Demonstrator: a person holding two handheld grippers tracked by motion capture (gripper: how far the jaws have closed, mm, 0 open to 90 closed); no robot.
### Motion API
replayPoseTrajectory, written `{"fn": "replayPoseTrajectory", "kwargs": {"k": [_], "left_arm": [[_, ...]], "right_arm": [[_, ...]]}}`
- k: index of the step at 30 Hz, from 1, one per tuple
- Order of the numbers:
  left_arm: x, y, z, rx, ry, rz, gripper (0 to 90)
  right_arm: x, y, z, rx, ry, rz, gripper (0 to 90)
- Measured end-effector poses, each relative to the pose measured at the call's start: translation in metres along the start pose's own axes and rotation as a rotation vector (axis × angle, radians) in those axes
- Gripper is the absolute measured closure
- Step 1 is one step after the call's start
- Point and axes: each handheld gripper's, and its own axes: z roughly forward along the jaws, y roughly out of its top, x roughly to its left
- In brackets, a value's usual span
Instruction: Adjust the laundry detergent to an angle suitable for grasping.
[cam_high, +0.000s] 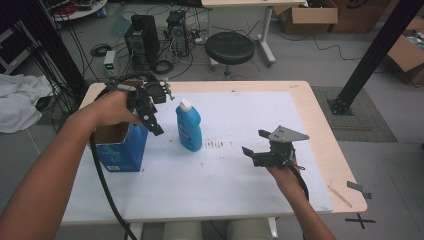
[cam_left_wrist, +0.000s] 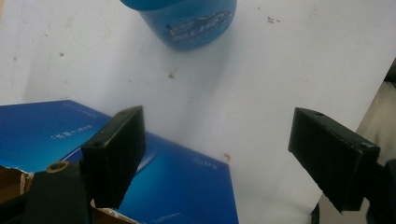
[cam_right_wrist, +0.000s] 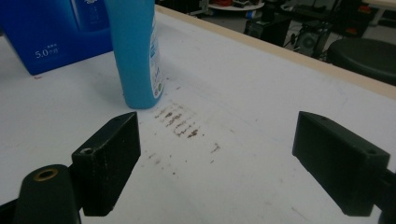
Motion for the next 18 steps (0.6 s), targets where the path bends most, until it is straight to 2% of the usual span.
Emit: {"fn": "replayPoseTrajectory", "kwargs": {"k": [6,18], "left_arm": [[0.001,-0.001,0.001,0.004,0.0,-0.001,19.9],[0.001,0.0,0.001,-0.002,0.0,0.0,19.9]], "right_arm": [[0.016,0.002,0.01,-0.052,-0.041,-0.017,14.9],[0.035,0.009,0.033,-0.126,-0.014,0.023,14.8]]}}
